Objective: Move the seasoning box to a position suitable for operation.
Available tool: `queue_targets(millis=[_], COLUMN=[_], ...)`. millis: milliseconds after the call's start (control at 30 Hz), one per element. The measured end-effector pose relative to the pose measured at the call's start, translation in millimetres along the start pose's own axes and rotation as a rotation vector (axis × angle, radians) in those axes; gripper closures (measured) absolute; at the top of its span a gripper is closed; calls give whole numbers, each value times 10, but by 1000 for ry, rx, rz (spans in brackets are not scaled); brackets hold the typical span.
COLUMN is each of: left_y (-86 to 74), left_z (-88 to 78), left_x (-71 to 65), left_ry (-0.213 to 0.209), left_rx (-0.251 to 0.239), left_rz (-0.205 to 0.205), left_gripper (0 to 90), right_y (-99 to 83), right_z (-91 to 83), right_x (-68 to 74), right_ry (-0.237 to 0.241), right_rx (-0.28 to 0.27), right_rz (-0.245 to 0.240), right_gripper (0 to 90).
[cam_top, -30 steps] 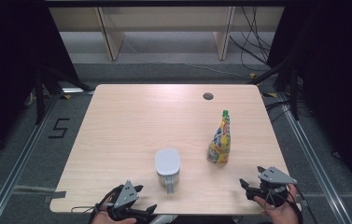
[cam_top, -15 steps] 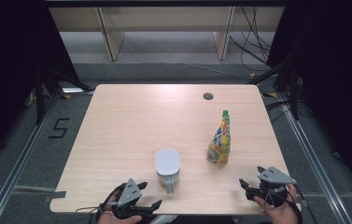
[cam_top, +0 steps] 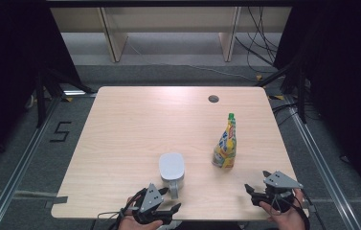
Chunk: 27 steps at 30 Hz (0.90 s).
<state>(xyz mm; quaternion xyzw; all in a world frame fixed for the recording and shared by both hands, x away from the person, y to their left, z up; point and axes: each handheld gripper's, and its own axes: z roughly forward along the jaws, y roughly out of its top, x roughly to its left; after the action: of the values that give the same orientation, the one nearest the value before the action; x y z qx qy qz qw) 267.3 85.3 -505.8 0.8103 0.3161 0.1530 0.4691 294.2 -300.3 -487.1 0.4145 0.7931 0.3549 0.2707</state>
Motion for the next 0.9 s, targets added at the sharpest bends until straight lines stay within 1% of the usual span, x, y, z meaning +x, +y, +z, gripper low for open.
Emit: queue_targets(millis=[33,67,100,133,167,267,300,333,367,400,433,467,500,533,567,600,633,700,733,767,800,867,900], left_y=[0,16,16,34,35,54,45,45,50,50,49,58,64,64,74,81,78,73,69,69,58,53,46], left_z=[0,23,40,71,93,114,144,144,150,150,156,160,159,159,157,135,135,129,121,121,111,94,80], left_x=[0,6,-14,-24,-27,-1,-15,-15,-1,-1,-8,6,20,20,31,40,31,53,69,69,75,95,109], left_ry=[0,0,2,14,21,11,17,17,14,14,20,35,36,36,23,31,34,26,18,18,18,12,11], left_rx=[0,2,2,7,-6,-1,-22,-22,-14,-14,-20,-33,-40,-40,-39,-15,-23,-23,-26,-26,-29,-20,-25], left_rz=[0,32,11,48,52,57,34,34,52,52,39,57,48,48,42,53,46,40,36,36,17,16,15], left_gripper=[370,370,382,423,432,485,503,526,547,576,576,627,655,667,667,696,699,703,703,704,704,702,702], right_y=[0,1,0,-1,0,-3,-2,-2,1,1,0,2,3,3,3,4,3,0,1,1,-1,0,0], right_z=[0,-1,-6,-10,-8,-5,-5,-5,-6,-6,-7,-9,-9,-9,-9,-9,-11,-14,-16,-16,-17,-18,-18], right_x=[0,3,17,15,8,14,13,13,5,5,7,11,11,11,12,6,5,4,-10,-10,-7,-6,-6], right_ry=[0,0,1,10,8,9,6,6,7,7,5,8,8,8,9,9,10,11,12,12,10,15,15], right_rx=[0,-2,1,7,0,2,1,1,0,0,1,-1,-2,-2,-2,-3,-4,-8,-8,-8,-3,-5,-5], right_rz=[0,5,22,28,22,24,21,21,11,11,10,13,12,12,13,4,5,11,-1,-1,2,4,4], right_gripper=[206,206,206,205,206,205,205,205,206,206,205,205,205,205,205,205,206,206,205,205,205,205,205])
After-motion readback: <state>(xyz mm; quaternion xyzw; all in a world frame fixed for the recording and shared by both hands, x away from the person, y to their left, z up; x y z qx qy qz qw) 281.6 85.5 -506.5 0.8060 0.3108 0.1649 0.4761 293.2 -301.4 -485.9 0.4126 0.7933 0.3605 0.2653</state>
